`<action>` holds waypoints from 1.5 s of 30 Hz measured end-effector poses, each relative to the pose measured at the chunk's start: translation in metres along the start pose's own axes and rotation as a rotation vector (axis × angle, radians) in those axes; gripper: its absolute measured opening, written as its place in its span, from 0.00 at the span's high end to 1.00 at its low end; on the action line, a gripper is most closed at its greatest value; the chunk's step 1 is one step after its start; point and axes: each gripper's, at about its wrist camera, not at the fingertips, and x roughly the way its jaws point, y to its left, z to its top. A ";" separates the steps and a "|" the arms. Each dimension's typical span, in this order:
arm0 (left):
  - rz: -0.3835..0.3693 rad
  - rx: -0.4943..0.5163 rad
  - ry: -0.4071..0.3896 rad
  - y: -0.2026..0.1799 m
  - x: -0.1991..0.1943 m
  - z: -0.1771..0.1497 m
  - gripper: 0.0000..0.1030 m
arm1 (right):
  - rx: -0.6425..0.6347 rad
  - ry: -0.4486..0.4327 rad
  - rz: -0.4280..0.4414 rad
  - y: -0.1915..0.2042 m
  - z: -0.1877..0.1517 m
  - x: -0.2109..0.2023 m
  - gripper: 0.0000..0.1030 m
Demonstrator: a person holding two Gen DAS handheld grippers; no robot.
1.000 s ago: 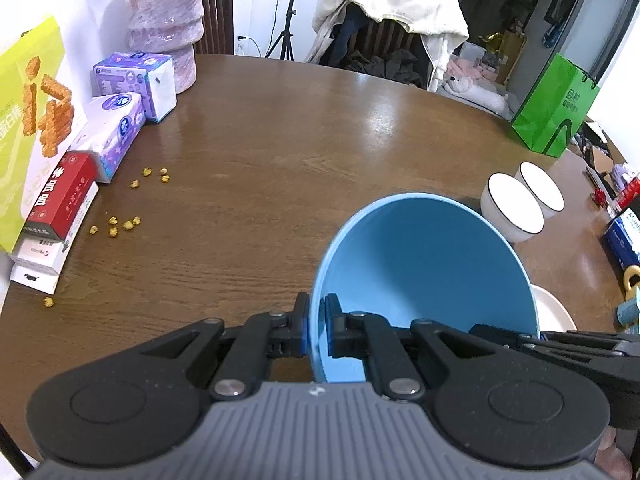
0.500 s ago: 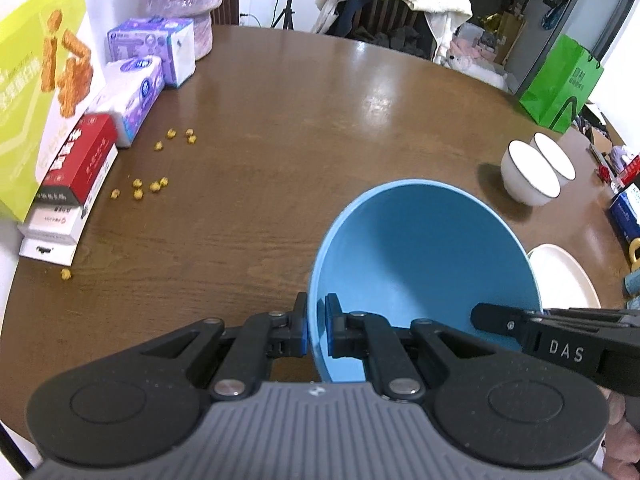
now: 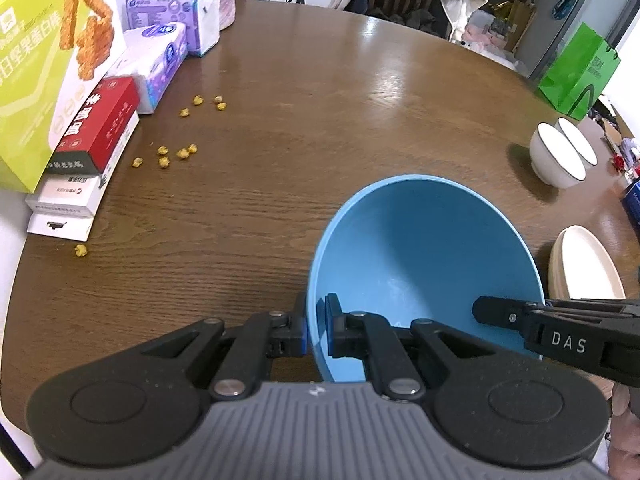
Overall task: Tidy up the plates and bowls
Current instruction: 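Lower the held blue bowl onto the table beside the snack boxes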
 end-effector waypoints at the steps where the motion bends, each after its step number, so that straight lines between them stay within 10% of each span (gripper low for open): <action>1: 0.001 -0.001 0.003 0.002 0.001 0.000 0.92 | -0.002 0.003 0.002 0.002 0.000 0.003 0.93; 45: 0.026 0.027 0.050 0.041 0.022 -0.001 0.88 | -0.020 0.041 0.013 0.041 0.000 0.054 0.88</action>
